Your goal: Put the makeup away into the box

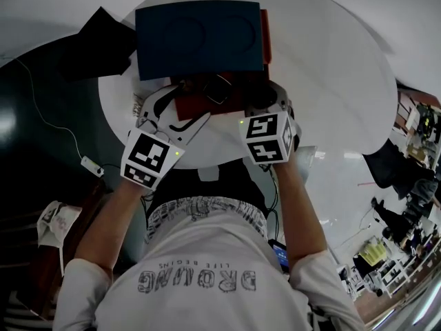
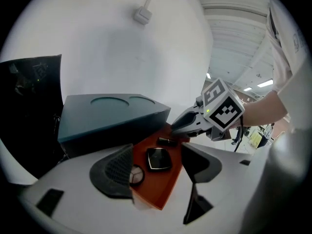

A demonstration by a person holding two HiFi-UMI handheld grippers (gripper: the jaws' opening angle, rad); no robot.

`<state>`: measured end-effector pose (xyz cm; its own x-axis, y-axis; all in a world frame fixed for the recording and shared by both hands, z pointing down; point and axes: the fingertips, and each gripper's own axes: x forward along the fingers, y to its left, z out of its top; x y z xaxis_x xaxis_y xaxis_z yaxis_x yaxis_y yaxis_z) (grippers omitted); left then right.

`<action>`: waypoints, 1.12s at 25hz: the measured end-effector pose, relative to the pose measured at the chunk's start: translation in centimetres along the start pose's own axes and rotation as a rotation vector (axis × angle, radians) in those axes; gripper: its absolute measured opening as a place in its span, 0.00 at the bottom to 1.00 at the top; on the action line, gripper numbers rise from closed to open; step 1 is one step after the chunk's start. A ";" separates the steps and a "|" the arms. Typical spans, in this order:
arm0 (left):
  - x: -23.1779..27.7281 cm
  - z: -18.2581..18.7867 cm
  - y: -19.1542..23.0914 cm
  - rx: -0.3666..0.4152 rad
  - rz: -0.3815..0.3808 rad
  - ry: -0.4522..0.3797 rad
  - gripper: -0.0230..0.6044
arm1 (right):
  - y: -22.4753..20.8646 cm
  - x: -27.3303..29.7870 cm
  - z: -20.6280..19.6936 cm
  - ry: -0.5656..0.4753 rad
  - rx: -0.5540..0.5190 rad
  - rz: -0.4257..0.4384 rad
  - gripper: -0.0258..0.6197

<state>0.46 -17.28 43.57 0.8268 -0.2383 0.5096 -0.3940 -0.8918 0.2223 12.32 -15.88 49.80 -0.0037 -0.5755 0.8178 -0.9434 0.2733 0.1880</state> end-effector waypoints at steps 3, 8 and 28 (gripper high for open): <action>0.0 0.4 -0.5 0.007 0.015 -0.006 0.56 | -0.3 -1.0 0.1 -0.043 0.007 0.006 0.20; -0.5 0.8 -1.0 0.021 0.049 -0.021 0.56 | -0.4 -2.7 0.3 -0.111 0.027 0.020 0.19; -4.3 5.9 -3.1 0.084 0.164 -0.199 0.46 | -2.3 -11.1 3.4 -0.398 0.115 0.027 0.09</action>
<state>0.46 -15.80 35.78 0.8204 -0.4461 0.3577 -0.5018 -0.8616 0.0761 13.41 -12.71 38.47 -0.1358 -0.8285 0.5433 -0.9721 0.2174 0.0885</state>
